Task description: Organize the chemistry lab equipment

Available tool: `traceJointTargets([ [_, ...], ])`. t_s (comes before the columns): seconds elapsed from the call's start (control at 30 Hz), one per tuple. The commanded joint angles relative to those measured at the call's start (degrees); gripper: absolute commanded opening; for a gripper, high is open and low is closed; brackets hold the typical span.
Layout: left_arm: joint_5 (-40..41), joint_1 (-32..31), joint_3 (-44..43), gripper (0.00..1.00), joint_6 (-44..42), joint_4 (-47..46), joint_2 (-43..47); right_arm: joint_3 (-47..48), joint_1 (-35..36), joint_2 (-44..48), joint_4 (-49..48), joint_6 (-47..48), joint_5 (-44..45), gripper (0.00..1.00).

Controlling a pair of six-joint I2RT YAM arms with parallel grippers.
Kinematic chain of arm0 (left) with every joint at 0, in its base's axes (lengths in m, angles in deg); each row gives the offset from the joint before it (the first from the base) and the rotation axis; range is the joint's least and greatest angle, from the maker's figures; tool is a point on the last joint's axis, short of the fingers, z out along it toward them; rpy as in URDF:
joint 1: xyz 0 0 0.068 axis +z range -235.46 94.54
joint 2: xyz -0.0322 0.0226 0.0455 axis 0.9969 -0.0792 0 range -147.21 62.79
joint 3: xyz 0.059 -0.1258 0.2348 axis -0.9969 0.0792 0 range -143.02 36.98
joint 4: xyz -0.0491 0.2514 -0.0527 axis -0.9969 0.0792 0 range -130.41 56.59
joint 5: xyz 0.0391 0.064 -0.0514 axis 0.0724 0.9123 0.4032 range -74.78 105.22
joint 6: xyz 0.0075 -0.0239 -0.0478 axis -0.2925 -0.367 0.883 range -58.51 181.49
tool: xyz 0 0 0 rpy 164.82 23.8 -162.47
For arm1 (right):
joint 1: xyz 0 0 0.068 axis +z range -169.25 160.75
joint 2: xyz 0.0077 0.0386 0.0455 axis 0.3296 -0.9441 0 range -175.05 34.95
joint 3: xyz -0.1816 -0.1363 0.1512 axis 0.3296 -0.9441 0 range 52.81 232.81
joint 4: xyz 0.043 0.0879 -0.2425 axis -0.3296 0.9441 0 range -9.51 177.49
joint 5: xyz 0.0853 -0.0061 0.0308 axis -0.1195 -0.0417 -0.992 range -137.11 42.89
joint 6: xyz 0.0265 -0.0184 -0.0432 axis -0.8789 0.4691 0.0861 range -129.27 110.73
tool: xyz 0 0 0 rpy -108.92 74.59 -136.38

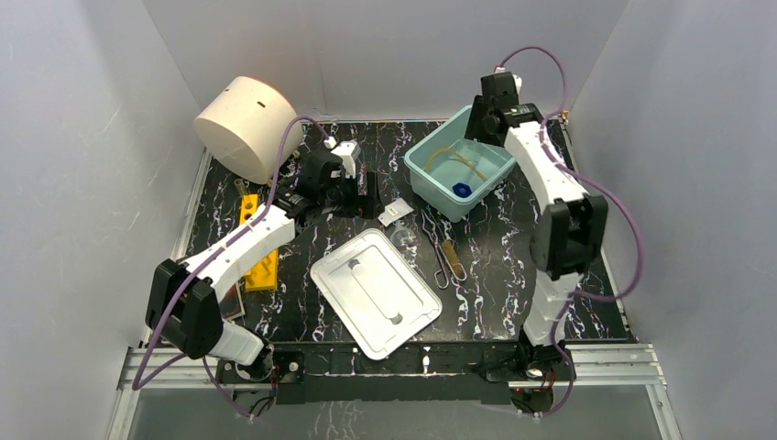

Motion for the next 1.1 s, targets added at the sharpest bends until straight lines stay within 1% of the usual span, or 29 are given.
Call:
traceJointTargets([
  [0.0, -3.0, 0.4, 1.1, 0.98, 2.6, -1.5, 3.6, -7.0, 0.8, 13.0, -5.2, 3.6, -6.3, 0.66],
  [0.13, -3.0, 0.4, 1.4, 0.98, 2.8, -1.6, 4.1, -16.5, 1.1, 24.5, -5.8, 7.0, -11.2, 0.72],
  [0.27, -2.3, 0.4, 1.5, 0.98, 2.7, -1.7, 4.2, -24.6, 1.2, 36.4, -4.5, 9.4, -20.5, 0.75],
  [0.4, -2.3, 0.4, 2.0, 0.98, 3.7, -2.6, 4.2, -34.5, 1.5, 46.2, -2.6, 9.4, -27.3, 0.76],
  [0.6, -3.2, 0.4, 2.1, 0.98, 4.5, -2.9, 4.1, -47.8, 1.9, 56.7, -1.5, 6.8, -32.4, 0.76],
  [0.7, -3.2, 0.4, 2.0, 0.98, 4.5, -2.6, 4.2, -52.6, 3.4, 59.2, -3.1, 4.8, -30.8, 0.74],
  [0.77, -3.2, 0.4, 2.1, 0.98, 4.5, -2.6, 4.2, -54.9, 5.7, 59.1, -4.2, 3.7, -27.8, 0.71],
  [0.87, -3.2, 0.4, 2.0, 0.98, 4.6, -2.4, 4.4, -55.7, 11.8, 55.5, -4.8, 2.6, -20.2, 0.69],
  [0.93, -3.1, 0.4, 2.0, 0.98, 4.7, -2.4, 4.5, -55.2, 15.8, 52.1, -5.4, 1.6, -12.7, 0.69],
  [0.97, -3.0, 0.4, 2.0, 0.98, 4.7, -2.3, 4.5, -54.8, 17.0, 50.2, -5.9, 0.9, -9.9, 0.69],
  [1.07, -2.8, 0.4, 1.7, 0.98, 4.6, -1.9, 4.6, -52.9, 18.1, 44.3, -9.3, 0.3, -5.6, 0.69],
])
